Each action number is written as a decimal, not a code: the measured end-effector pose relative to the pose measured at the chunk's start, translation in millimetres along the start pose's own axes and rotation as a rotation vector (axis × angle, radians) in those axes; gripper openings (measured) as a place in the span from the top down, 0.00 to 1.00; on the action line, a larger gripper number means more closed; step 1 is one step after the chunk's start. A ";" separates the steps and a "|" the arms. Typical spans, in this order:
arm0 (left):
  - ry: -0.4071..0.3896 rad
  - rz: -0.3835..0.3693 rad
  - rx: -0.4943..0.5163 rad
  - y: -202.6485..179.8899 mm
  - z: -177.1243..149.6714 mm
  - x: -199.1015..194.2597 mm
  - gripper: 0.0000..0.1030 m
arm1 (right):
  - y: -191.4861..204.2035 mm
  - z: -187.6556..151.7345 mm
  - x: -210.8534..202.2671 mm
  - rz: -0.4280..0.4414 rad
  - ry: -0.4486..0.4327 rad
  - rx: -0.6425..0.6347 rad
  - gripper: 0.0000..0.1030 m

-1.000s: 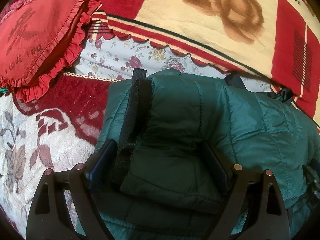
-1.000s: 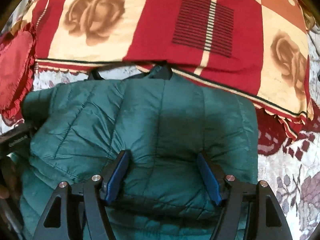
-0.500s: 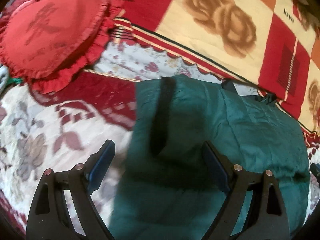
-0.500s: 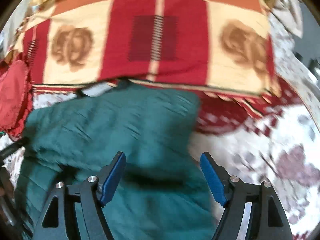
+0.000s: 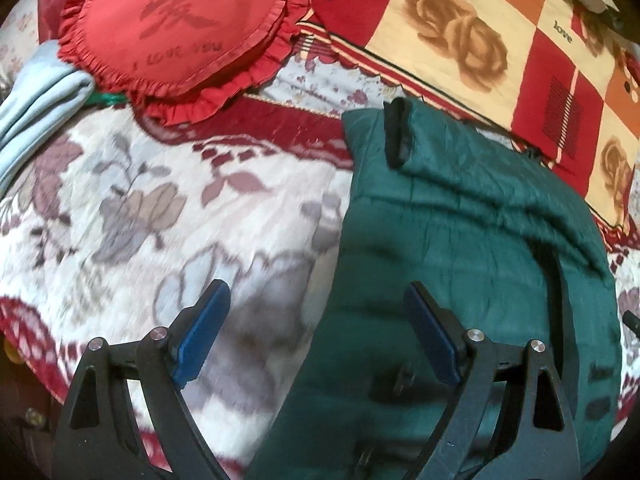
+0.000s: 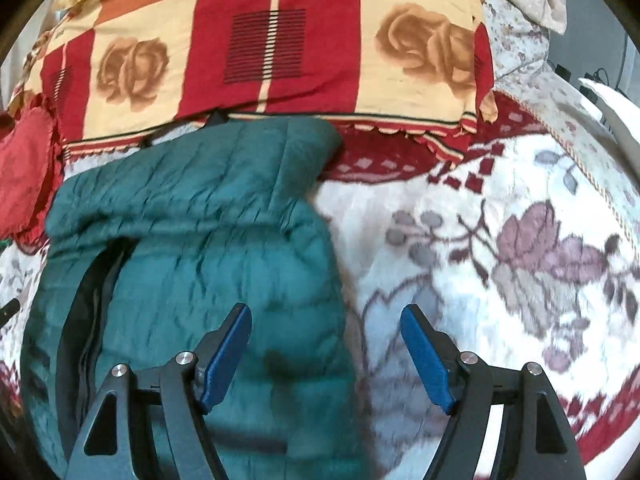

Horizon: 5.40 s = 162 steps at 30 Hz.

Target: Fold large clothes

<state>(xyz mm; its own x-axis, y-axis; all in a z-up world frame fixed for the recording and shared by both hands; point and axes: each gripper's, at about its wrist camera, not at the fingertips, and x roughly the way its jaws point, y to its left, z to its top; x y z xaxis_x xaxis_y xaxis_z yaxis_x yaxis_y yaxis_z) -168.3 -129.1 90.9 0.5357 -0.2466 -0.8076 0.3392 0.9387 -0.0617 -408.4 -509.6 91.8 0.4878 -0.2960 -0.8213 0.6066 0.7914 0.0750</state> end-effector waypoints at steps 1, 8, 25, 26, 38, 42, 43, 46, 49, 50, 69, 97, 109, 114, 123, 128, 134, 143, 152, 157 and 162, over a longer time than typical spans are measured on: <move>0.002 0.004 0.006 0.7 -4.5 -2.6 0.14 | 1.2 -4.1 -2.3 0.006 0.004 -0.003 0.28; 0.013 0.023 0.064 2.0 -43.5 -20.9 0.14 | 10.6 -41.1 -25.7 0.044 0.016 -0.023 0.28; 0.029 -0.004 0.063 13.5 -87.4 -47.6 0.14 | -3.6 -106.7 -67.1 0.058 0.045 -0.024 0.27; 0.033 -0.003 0.063 14.7 -89.0 -48.3 0.14 | -3.8 -107.8 -68.5 0.058 0.045 -0.024 0.26; 0.070 -0.016 0.062 27.9 -103.9 -50.9 0.14 | -13.6 -125.8 -73.3 0.055 0.078 -0.033 0.20; 0.093 -0.025 0.041 35.0 -107.1 -48.8 0.14 | -22.3 -129.5 -73.3 0.058 0.092 -0.013 0.20; 0.096 -0.029 0.036 36.3 -107.6 -48.7 0.14 | -25.2 -130.2 -72.6 0.058 0.097 -0.005 0.20; 0.120 -0.061 0.016 42.3 -110.2 -47.3 0.14 | -30.9 -133.0 -70.6 0.071 0.119 0.021 0.18; 0.140 -0.080 -0.014 51.0 -111.6 -46.3 0.14 | -33.6 -136.5 -69.0 0.096 0.138 0.039 0.18; 0.143 -0.092 -0.028 53.6 -111.8 -46.4 0.14 | -33.5 -137.4 -68.3 0.097 0.141 0.039 0.17; 0.245 -0.191 -0.026 38.9 -130.7 -31.9 0.14 | -16.8 -149.9 -57.3 0.215 0.224 0.016 0.16; 0.229 -0.189 -0.009 32.4 -137.5 -29.2 0.14 | -6.6 -148.4 -57.0 0.259 0.200 -0.064 0.70; 0.168 -0.232 0.056 27.6 -119.3 -62.1 0.87 | -10.7 -121.2 -101.2 0.365 0.092 -0.072 0.84; 0.089 -0.270 0.043 30.6 -96.5 -85.9 0.88 | -17.6 -100.2 -118.9 0.424 0.036 -0.022 0.84; -0.035 -0.288 0.012 22.5 -45.8 -106.9 0.88 | -11.1 -57.0 -130.9 0.432 -0.056 -0.018 0.84; -0.083 -0.284 -0.019 18.4 -19.5 -110.2 0.88 | -11.0 -26.7 -129.6 0.403 -0.106 0.009 0.84; -0.128 -0.254 -0.036 11.8 15.7 -106.9 0.88 | -11.3 13.8 -119.7 0.365 -0.143 0.020 0.84; -0.169 -0.166 -0.019 -15.5 68.4 -74.8 0.88 | -2.7 71.4 -76.9 0.260 -0.164 0.022 0.84; -0.166 -0.061 -0.002 -41.2 110.1 -26.5 0.88 | 0.3 116.4 -25.9 0.150 -0.124 0.025 0.84; -0.152 -0.041 -0.022 -50.1 130.6 0.2 0.88 | 4.4 138.9 2.1 0.102 -0.116 0.034 0.84; -0.154 -0.008 -0.007 -61.8 149.9 25.8 0.88 | 7.8 156.3 27.4 0.079 -0.115 0.044 0.84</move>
<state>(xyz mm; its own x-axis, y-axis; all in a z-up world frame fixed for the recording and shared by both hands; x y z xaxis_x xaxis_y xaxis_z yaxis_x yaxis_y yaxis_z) -59.6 -229.6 161.8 0.6452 -0.2880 -0.7077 0.3390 0.9380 -0.0726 -292.1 -595.1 158.3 0.6021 -0.2951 -0.7419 0.5891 0.7914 0.1633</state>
